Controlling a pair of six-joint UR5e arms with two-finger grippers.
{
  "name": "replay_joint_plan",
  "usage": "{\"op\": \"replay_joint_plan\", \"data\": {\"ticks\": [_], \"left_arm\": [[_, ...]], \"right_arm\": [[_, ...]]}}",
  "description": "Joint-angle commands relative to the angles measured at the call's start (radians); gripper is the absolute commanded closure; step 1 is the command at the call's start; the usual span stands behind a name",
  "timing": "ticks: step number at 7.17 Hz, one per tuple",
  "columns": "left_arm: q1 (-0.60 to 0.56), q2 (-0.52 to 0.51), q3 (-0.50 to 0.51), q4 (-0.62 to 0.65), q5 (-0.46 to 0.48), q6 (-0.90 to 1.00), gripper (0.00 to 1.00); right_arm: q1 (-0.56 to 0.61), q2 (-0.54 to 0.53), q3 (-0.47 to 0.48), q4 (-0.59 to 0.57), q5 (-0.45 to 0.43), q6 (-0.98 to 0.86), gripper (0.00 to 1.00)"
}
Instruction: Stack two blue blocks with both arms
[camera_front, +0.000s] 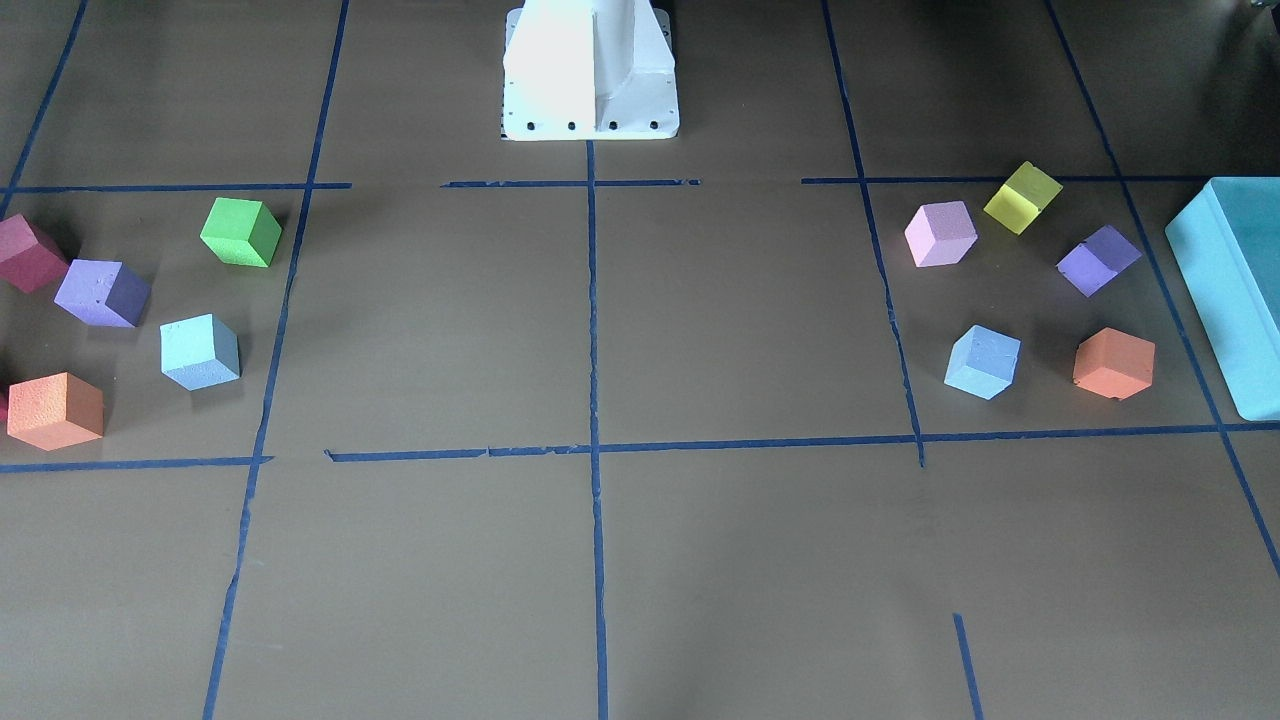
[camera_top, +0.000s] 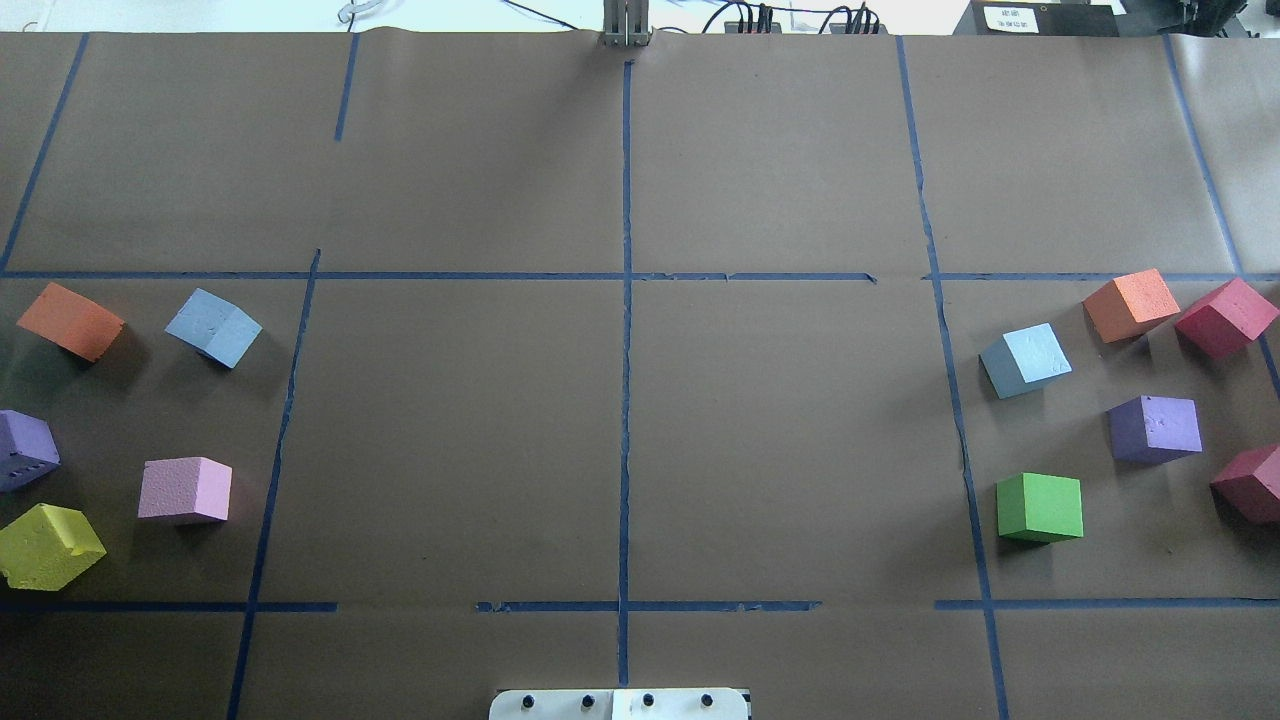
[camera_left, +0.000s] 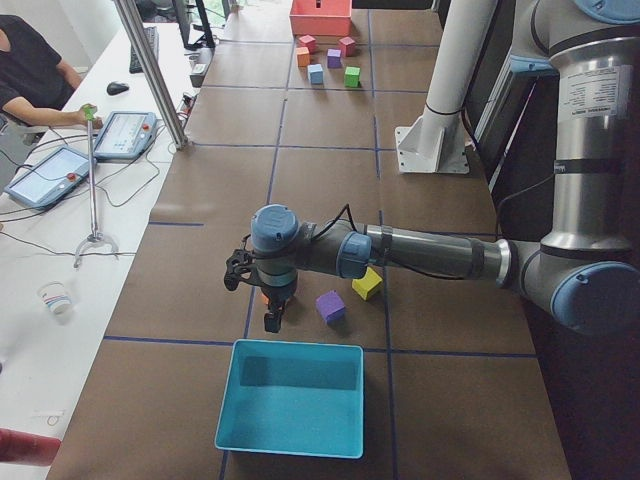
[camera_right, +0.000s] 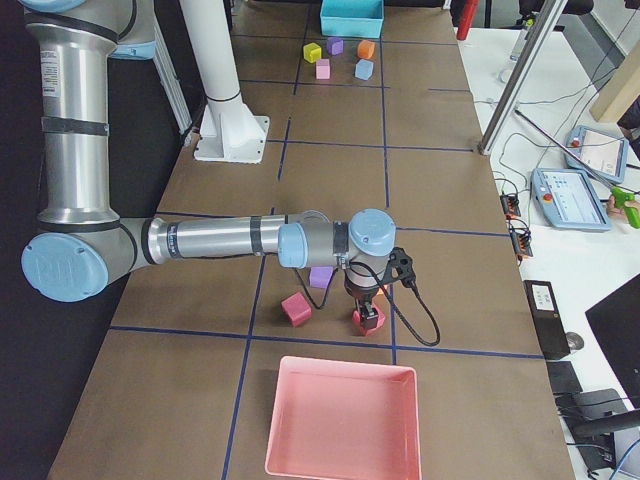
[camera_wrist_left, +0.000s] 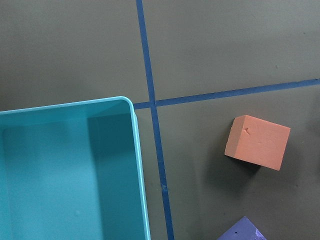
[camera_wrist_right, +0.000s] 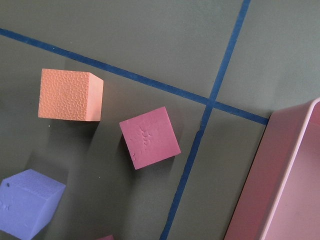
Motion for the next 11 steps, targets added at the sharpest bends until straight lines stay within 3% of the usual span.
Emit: {"op": "replay_joint_plan", "data": {"ticks": [1, 3, 4, 5, 6, 7, 9, 11], "left_arm": [[0.001, 0.006, 0.002, -0.001, -0.007, -0.003, 0.0], [0.009, 0.021, 0.011, -0.006, -0.048, 0.001, 0.0], [0.009, 0.027, 0.009, -0.008, -0.05, 0.006, 0.0], [0.009, 0.027, 0.011, -0.008, -0.051, 0.009, 0.0], [0.009, 0.027, 0.005, -0.009, -0.051, 0.009, 0.0], [0.009, 0.027, 0.003, -0.009, -0.051, 0.009, 0.0], [0.007, 0.029, -0.011, -0.009, -0.051, 0.008, 0.0], [0.007, 0.029, -0.005, -0.009, -0.051, 0.009, 0.0]], "right_arm": [[-0.001, -0.005, -0.001, 0.007, 0.002, 0.0, 0.0], [-0.023, -0.02, 0.005, 0.075, 0.025, 0.024, 0.0], [-0.071, -0.026, 0.011, 0.113, 0.112, 0.146, 0.0], [-0.179, -0.026, 0.051, 0.231, 0.097, 0.355, 0.0], [-0.277, -0.025, 0.06, 0.362, 0.041, 0.564, 0.0], [-0.348, -0.018, 0.06, 0.453, -0.017, 0.642, 0.0], [-0.514, 0.077, 0.074, 0.467, -0.129, 0.865, 0.01], [-0.634, 0.097, 0.07, 0.469, -0.231, 0.928, 0.01]]}}
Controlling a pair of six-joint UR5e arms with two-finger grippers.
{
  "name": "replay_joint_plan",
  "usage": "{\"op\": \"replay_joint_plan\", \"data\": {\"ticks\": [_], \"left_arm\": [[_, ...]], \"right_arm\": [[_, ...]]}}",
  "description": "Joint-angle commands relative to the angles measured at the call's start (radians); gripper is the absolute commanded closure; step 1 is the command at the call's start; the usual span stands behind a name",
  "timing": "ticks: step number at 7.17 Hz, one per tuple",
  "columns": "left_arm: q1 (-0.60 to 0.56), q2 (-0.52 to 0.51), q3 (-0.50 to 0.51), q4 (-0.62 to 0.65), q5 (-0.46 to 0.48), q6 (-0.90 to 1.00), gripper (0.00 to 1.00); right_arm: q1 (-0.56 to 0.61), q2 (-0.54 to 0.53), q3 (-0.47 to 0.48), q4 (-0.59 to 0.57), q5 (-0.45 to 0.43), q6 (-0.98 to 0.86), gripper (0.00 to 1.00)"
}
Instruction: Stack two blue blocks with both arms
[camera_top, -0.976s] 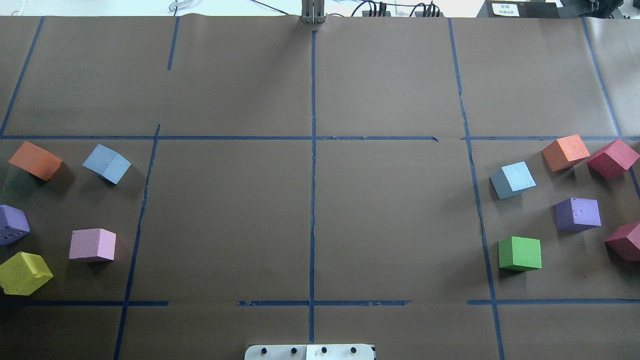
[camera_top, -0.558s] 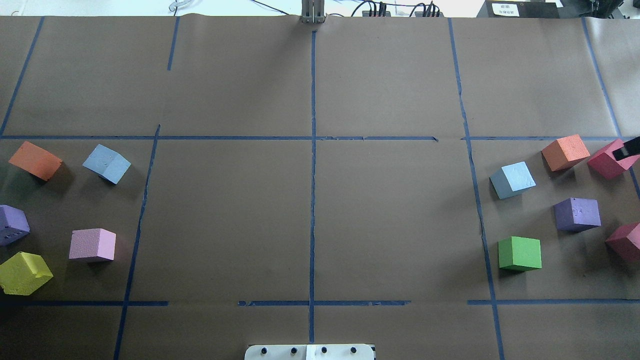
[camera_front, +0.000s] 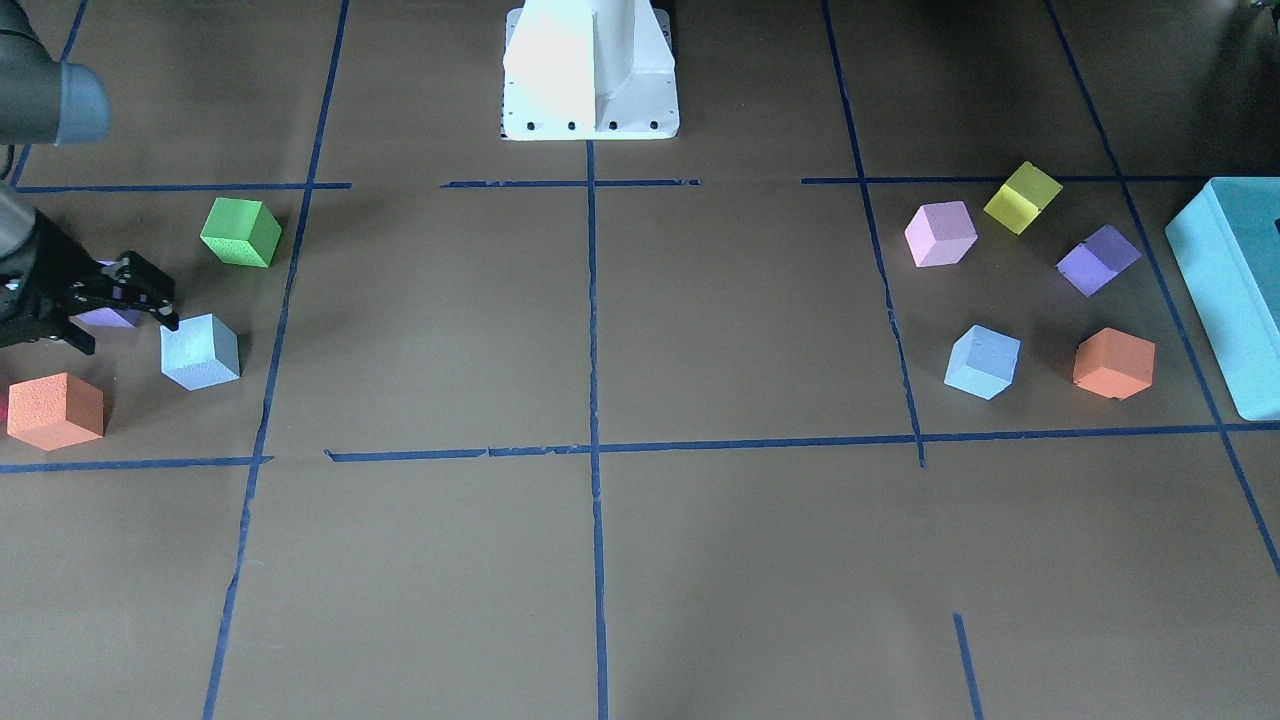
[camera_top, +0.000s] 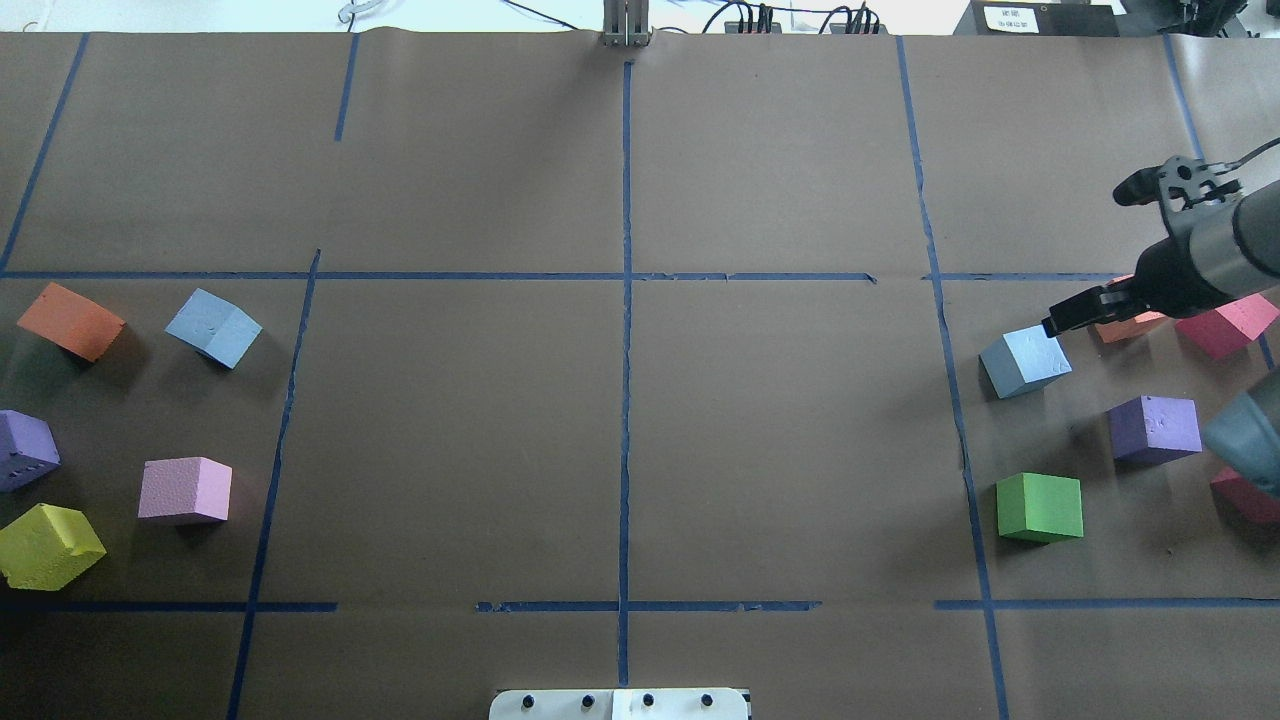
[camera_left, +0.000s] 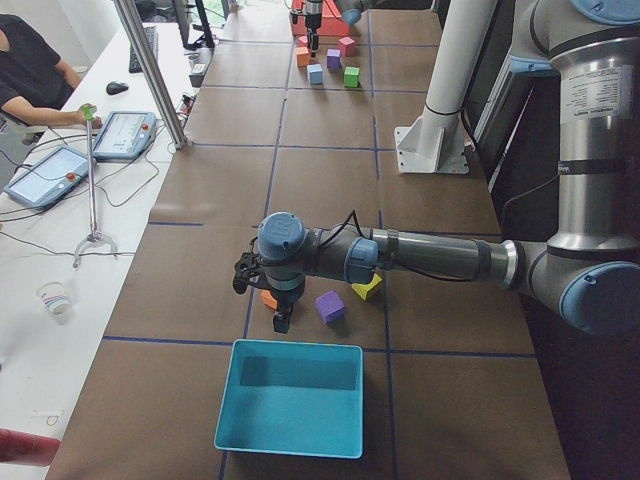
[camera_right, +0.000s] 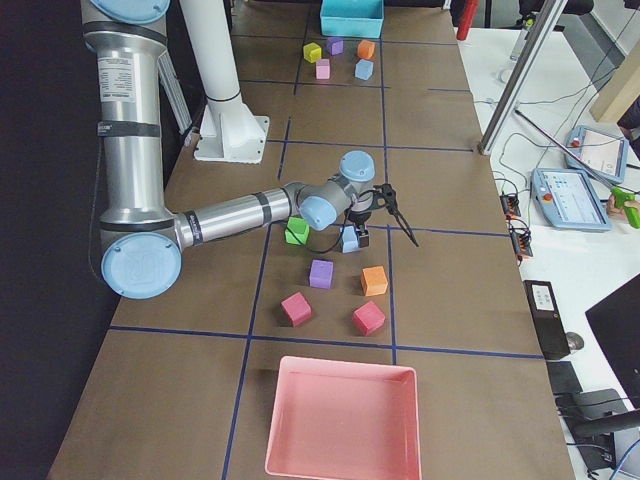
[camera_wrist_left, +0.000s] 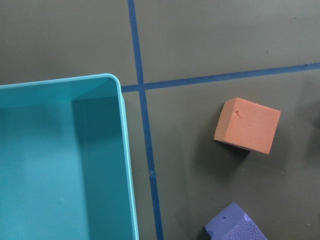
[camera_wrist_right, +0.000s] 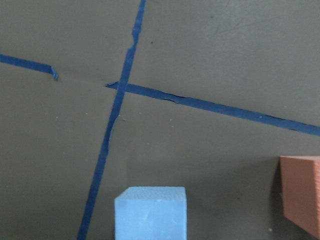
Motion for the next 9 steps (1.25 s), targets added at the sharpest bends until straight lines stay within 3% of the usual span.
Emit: {"op": "replay_joint_plan", "data": {"ticks": [1, 5, 8, 9], "left_arm": [[0.0, 0.0, -0.001, 0.0, 0.0, 0.0, 0.0], [0.0, 0.0, 0.002, 0.0, 0.0, 0.001, 0.0], [0.0, 0.0, -0.003, 0.0, 0.0, 0.0, 0.0], [0.0, 0.0, -0.003, 0.0, 0.0, -0.001, 0.0]], "right_arm": [[-0.09, 0.022, -0.003, 0.003, -0.085, 0.041, 0.01], [-0.112, 0.006, -0.014, 0.001, -0.188, 0.03, 0.01], [-0.162, 0.017, -0.07, 0.001, -0.19, 0.036, 0.02], [-0.175, 0.025, -0.083, 0.001, -0.19, 0.038, 0.07]]}}
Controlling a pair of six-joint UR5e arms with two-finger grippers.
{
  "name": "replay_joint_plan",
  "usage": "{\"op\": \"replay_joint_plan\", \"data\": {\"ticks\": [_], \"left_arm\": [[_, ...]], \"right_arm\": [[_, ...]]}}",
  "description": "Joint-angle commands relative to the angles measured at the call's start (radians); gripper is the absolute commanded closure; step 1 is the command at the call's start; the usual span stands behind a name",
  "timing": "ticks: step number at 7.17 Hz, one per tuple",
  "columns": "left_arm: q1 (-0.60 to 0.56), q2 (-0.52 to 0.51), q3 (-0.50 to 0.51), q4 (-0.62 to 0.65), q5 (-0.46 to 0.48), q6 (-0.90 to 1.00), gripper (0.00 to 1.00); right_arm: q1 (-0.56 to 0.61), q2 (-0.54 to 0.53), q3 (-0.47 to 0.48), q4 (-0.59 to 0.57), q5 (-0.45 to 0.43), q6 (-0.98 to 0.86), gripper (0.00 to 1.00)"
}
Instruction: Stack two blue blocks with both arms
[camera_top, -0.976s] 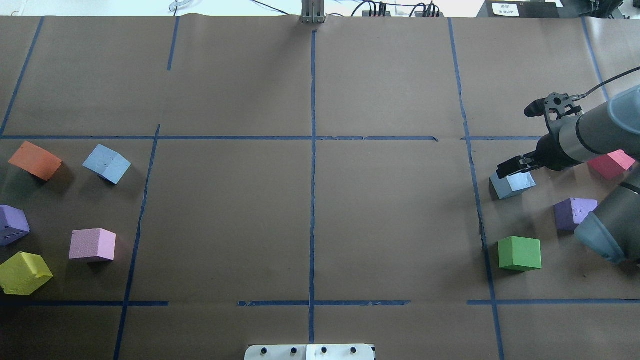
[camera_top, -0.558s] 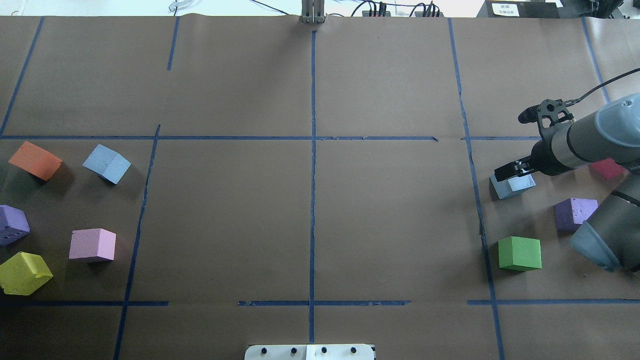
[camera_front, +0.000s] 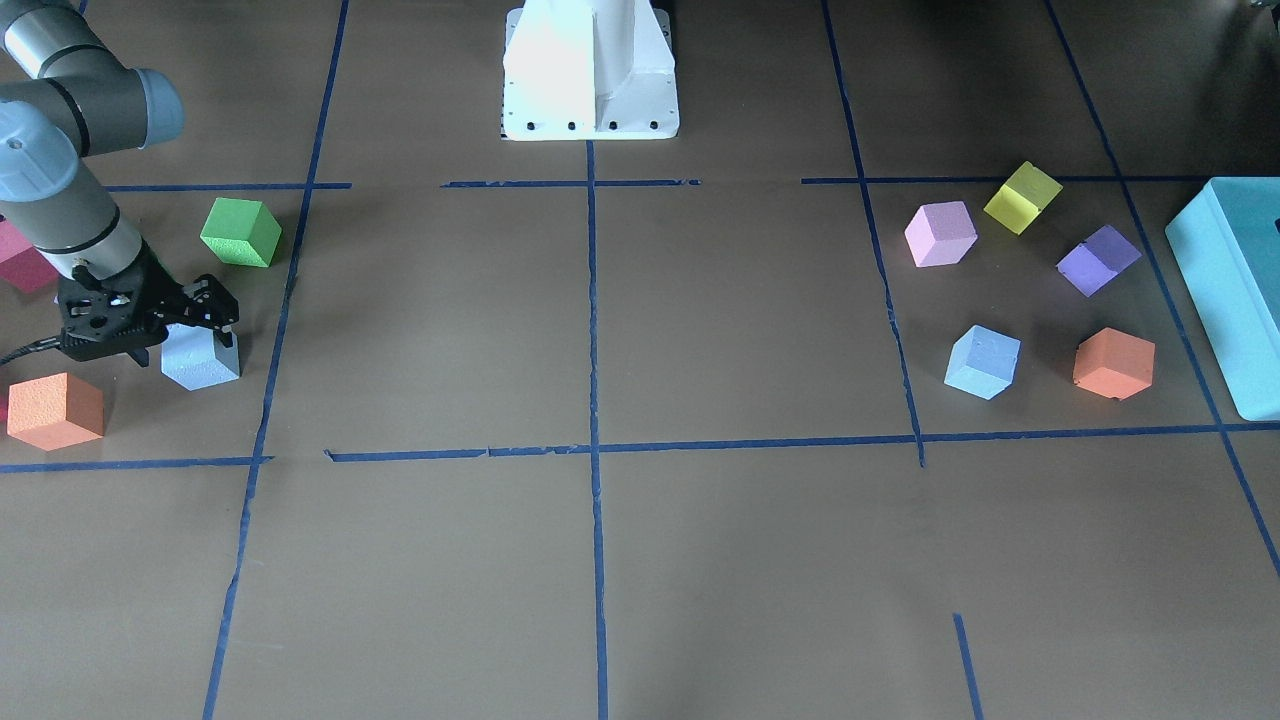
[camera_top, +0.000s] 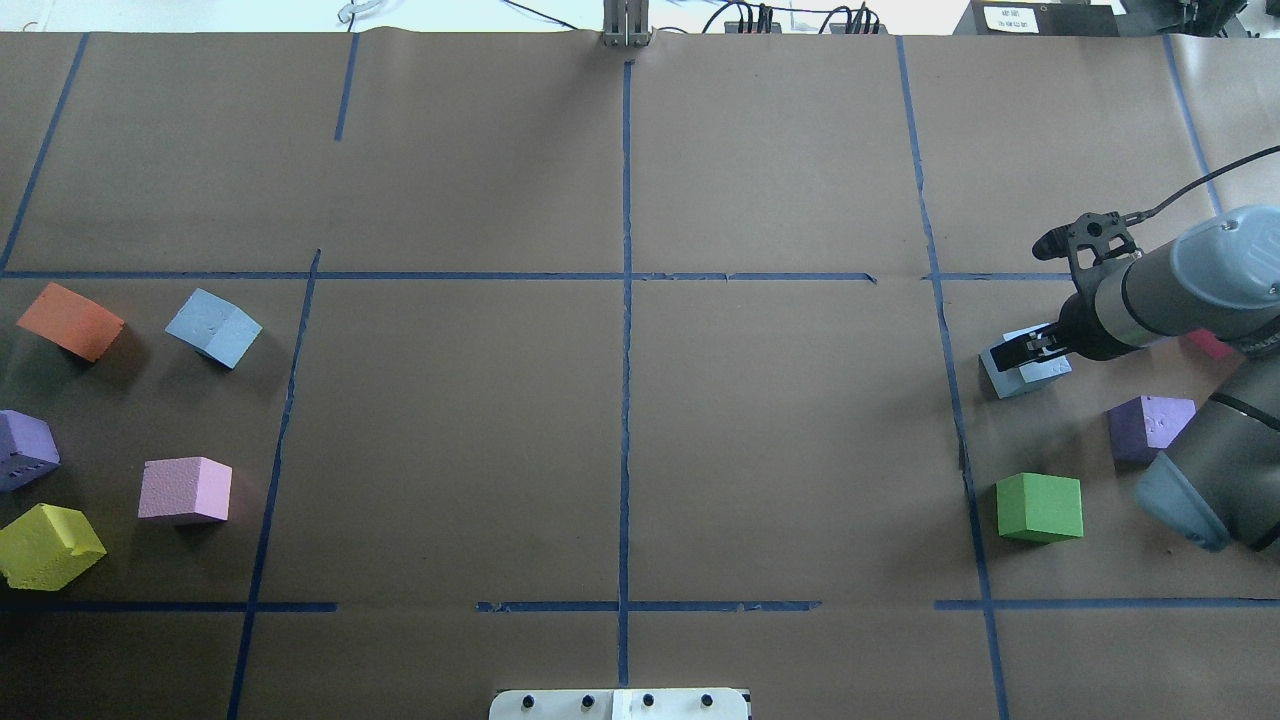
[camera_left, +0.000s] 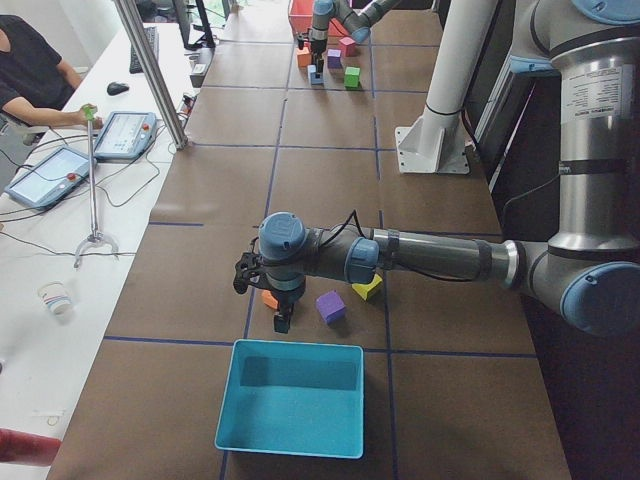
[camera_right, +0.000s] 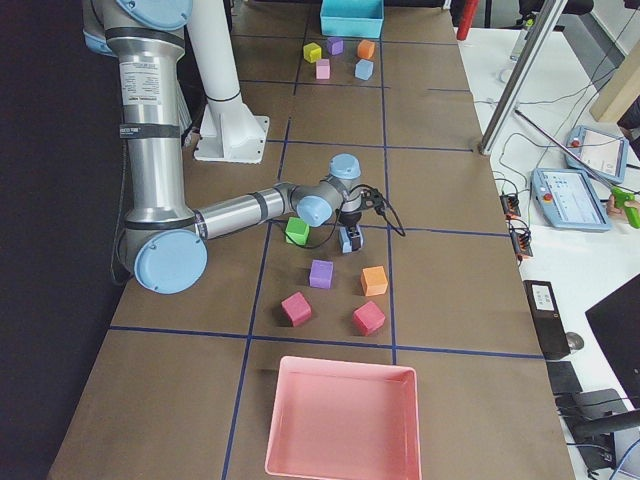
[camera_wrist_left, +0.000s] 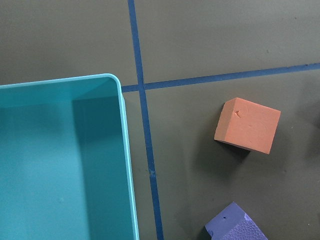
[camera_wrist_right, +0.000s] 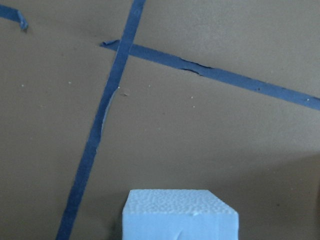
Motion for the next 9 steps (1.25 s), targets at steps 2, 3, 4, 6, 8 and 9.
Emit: {"op": "replay_joint_plan", "data": {"ticks": [2, 3, 4, 6, 8, 9], "left_arm": [[0.0, 0.0, -0.001, 0.0, 0.0, 0.001, 0.0], [0.0, 0.0, -0.001, 0.0, 0.0, 0.0, 0.0], [0.0, 0.0, -0.001, 0.0, -0.002, 0.0, 0.0], [-0.003, -0.001, -0.002, -0.006, -0.002, 0.001, 0.0], [-0.003, -0.002, 0.008, -0.041, 0.0, 0.001, 0.0], [0.0, -0.009, 0.024, -0.041, 0.002, 0.0, 0.0]], "right_arm": [[-0.022, 0.004, -0.03, 0.0, -0.021, 0.003, 0.63], [-0.022, 0.004, -0.024, 0.0, -0.023, 0.004, 0.86], [-0.022, 0.01, -0.016, 0.0, -0.017, 0.004, 0.97], [-0.022, 0.024, 0.022, -0.003, -0.006, 0.007, 0.98], [-0.034, 0.196, 0.098, -0.152, 0.076, 0.129, 0.99], [-0.081, 0.357, 0.078, -0.278, 0.066, 0.22, 0.98]]}}
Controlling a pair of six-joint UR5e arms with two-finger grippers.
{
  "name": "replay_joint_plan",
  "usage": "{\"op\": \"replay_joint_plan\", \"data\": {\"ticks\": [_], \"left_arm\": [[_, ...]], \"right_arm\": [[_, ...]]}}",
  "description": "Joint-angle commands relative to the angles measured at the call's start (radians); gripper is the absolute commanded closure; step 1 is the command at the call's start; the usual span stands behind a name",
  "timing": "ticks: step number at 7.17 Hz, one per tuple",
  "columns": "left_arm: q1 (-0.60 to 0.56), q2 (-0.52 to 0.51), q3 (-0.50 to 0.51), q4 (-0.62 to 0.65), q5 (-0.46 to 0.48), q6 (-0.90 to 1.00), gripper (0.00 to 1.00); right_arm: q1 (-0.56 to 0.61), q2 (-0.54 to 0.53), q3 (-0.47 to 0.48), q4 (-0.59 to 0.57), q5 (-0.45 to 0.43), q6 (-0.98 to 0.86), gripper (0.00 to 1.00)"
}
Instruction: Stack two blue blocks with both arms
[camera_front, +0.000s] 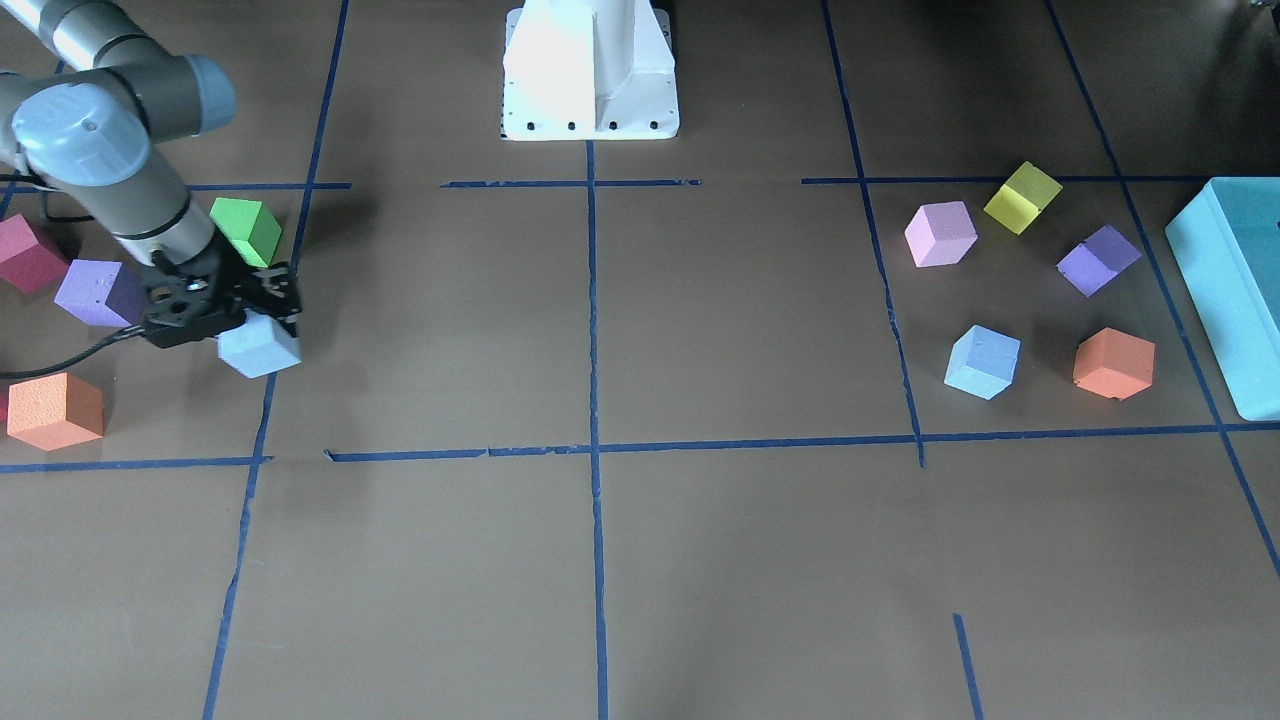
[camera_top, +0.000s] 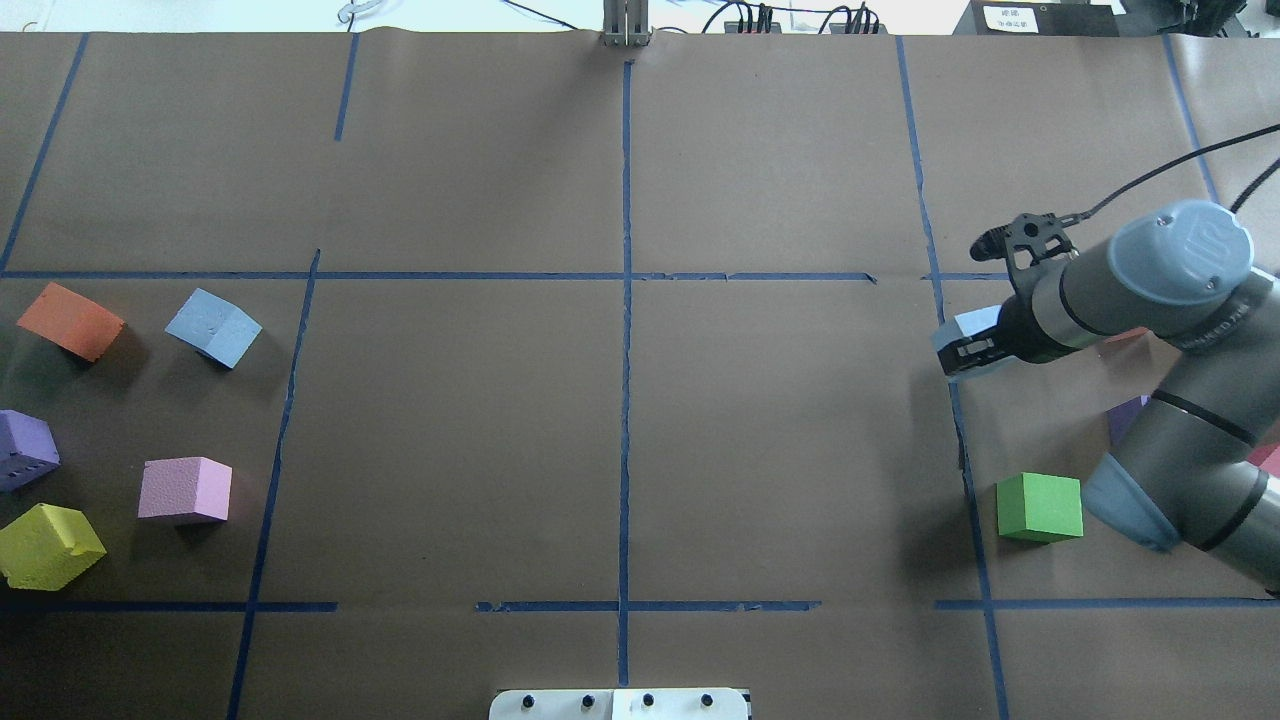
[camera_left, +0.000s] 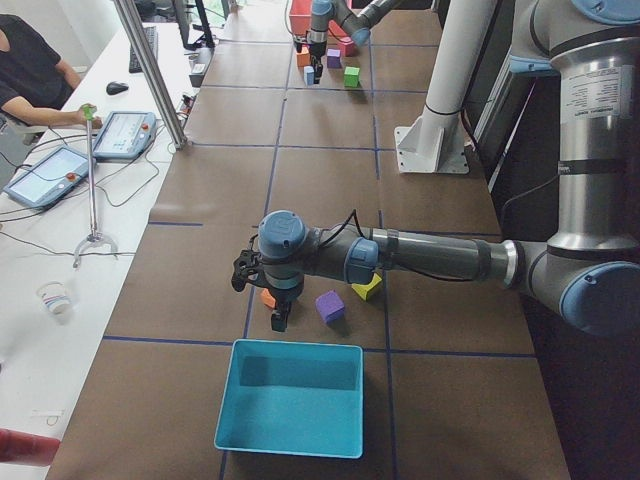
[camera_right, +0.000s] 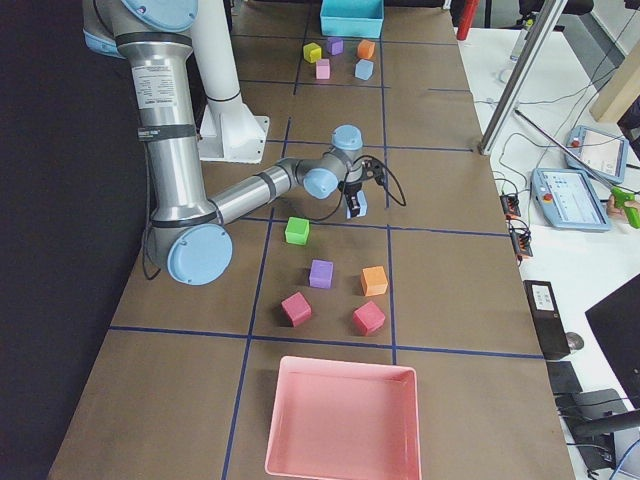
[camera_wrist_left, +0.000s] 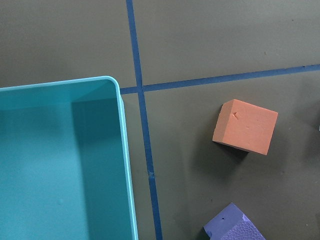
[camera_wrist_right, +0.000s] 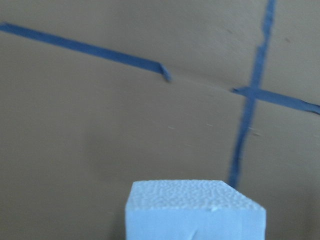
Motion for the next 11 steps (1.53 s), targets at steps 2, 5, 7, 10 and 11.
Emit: {"op": "replay_joint_plan", "data": {"ticks": [2, 5, 7, 10, 11], "left_arm": [[0.001, 0.002, 0.004, -0.008, -0.002, -0.001, 0.0], [0.002, 0.002, 0.018, -0.008, -0.002, -0.001, 0.0], [0.002, 0.002, 0.02, -0.008, -0.002, -0.001, 0.0], [0.002, 0.002, 0.017, -0.008, -0.002, -0.001, 0.0], [0.002, 0.002, 0.017, -0.008, -0.002, -0.001, 0.0]], "right_arm": [[-0.119, 0.422, -0.167, -0.192, -0.065, 0.309, 0.98], [-0.187, 0.657, -0.409, -0.202, -0.116, 0.421, 0.98], [-0.213, 0.731, -0.529, -0.202, -0.137, 0.421, 0.98], [-0.246, 0.733, -0.566, -0.233, -0.174, 0.421, 0.97], [-0.253, 0.728, -0.566, -0.251, -0.174, 0.421, 0.97]]}}
